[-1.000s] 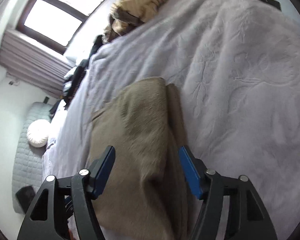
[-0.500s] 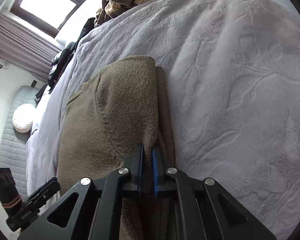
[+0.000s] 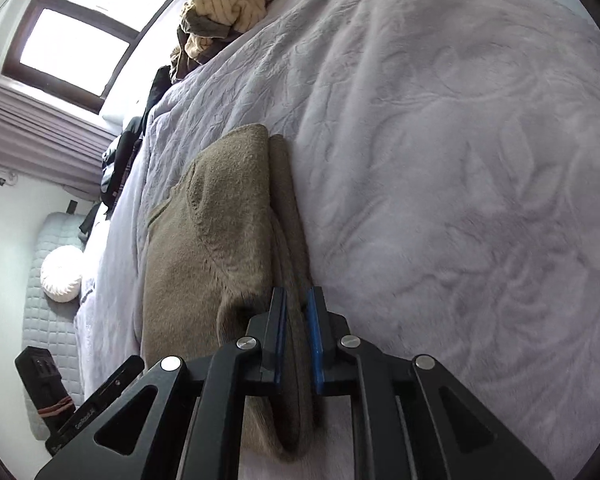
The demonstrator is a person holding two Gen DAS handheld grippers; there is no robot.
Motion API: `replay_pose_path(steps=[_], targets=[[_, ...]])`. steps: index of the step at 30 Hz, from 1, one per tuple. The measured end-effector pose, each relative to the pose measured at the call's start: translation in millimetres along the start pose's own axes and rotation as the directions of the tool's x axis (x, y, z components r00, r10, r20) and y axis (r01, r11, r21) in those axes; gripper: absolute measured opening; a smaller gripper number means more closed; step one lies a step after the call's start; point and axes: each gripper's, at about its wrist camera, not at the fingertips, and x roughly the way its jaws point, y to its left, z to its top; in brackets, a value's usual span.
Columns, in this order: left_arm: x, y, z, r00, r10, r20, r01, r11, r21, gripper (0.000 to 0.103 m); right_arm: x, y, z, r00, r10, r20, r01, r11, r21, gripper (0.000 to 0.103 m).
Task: Fold small clothes
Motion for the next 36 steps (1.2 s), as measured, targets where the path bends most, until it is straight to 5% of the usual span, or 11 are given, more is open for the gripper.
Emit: replay_pose_path(steps=[10,12,13,14,16,21,26,36], targets=[[-3,-8,-4,1.0,0.019,-0.007,-0.018,1.0,0.025,0.072,-9,-10,-25,0.999,-0.005,-0.041,0.005,1.0,0.002,0.014],[-1,-7,-5,1.0,0.017,-0.02,-0.017,1.0,0.02,0.072,-10,-11,-28,0.999,-0.005,-0.045,0.005,1.0,0.002,0.018],[0,-7,-5,1.0,0.018,-0.025,-0.017,1.0,0.018,0.077,-10,-12,-29,0.999,-0.005,-0.046,0.005,1.0,0.004,0.025],[0,-7,-5,0.999,0.021,-0.025,-0.021,1.0,0.019,0.094,-10,-12,-29,0.999,-0.005,-0.047,0.005,1.0,0.005,0.034],[-3,-8,-6,1.0,0.026,0.001,-0.026,0.999,0.023,0.102,-12,-11,-31,0.999,-0.001,-0.044,0.001,1.0,-0.001,0.045],[-5,-12,-4,0.998,0.054,0.018,-0.055,0.997,0.046,0.102,-14,-7,-30,0.999,-0.005,-0.042,0.004,1.0,-0.025,0.055],[-4,-13,-3,0.996,0.083,0.027,-0.084,0.994,0.065,0.102,-14,2,-30,0.999,0.025,-0.038,-0.027,0.998,-0.055,0.082],[7,-9,-3,0.998,0.055,-0.031,-0.053,0.998,0.043,0.102,-14,22,-30,0.998,0.045,-0.039,-0.051,0.987,-0.153,0.083]])
